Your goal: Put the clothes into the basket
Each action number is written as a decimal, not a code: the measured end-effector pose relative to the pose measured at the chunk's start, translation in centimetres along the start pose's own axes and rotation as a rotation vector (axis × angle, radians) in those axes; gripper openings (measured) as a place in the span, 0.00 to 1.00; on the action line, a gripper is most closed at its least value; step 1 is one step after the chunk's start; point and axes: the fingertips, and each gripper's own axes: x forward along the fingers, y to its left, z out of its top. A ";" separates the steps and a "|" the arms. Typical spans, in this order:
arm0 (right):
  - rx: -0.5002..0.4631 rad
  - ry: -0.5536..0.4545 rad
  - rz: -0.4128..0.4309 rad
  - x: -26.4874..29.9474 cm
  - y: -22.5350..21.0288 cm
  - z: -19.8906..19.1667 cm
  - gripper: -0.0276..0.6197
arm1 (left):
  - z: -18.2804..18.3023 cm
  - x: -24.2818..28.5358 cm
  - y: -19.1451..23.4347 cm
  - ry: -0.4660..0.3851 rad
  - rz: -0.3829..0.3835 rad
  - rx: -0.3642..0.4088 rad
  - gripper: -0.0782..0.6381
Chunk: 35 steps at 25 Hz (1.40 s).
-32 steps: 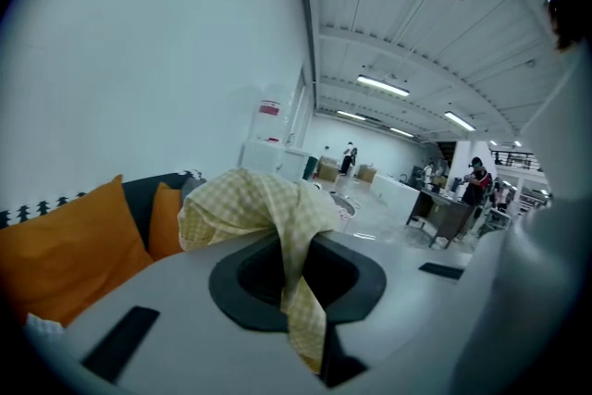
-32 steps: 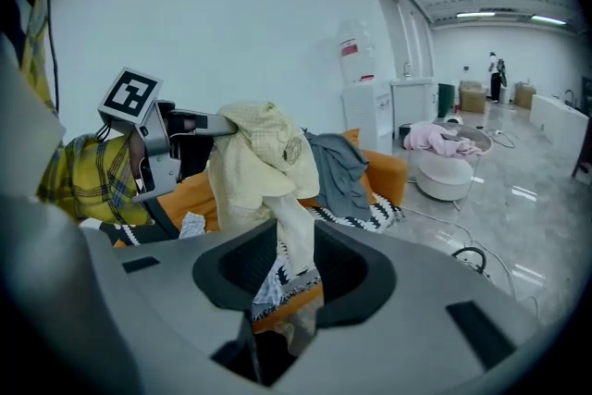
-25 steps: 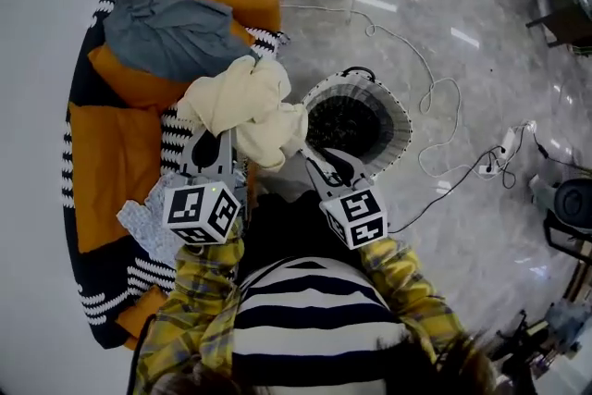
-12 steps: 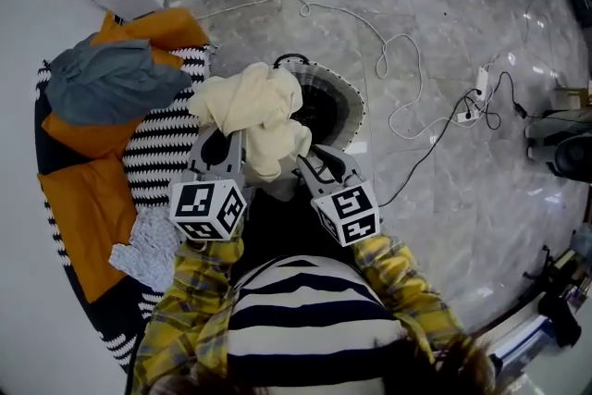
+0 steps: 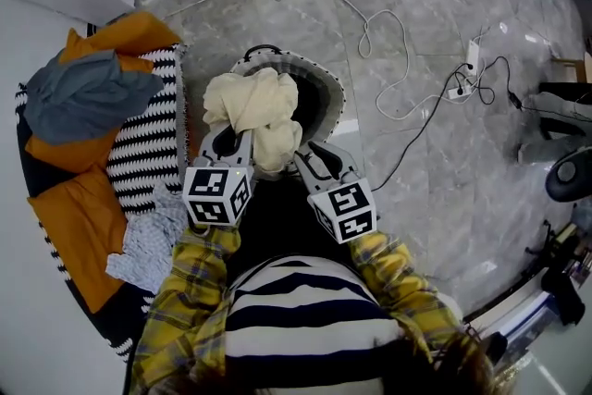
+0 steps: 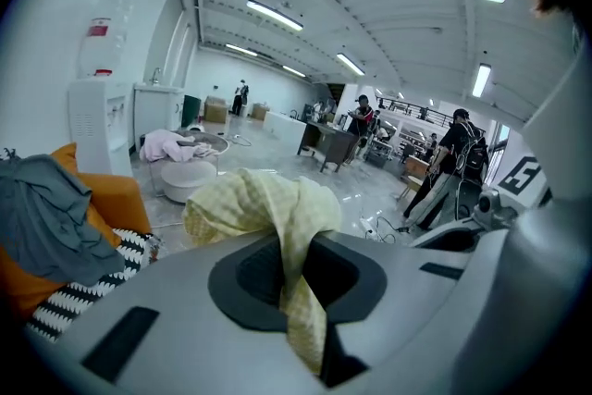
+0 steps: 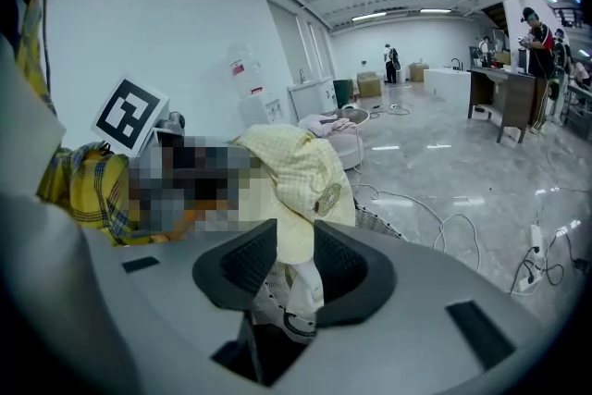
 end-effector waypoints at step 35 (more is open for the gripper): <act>-0.298 0.089 0.294 6.4 11.9 1.2 0.25 | -11.1 -15.1 11.4 -0.022 0.442 -0.296 0.31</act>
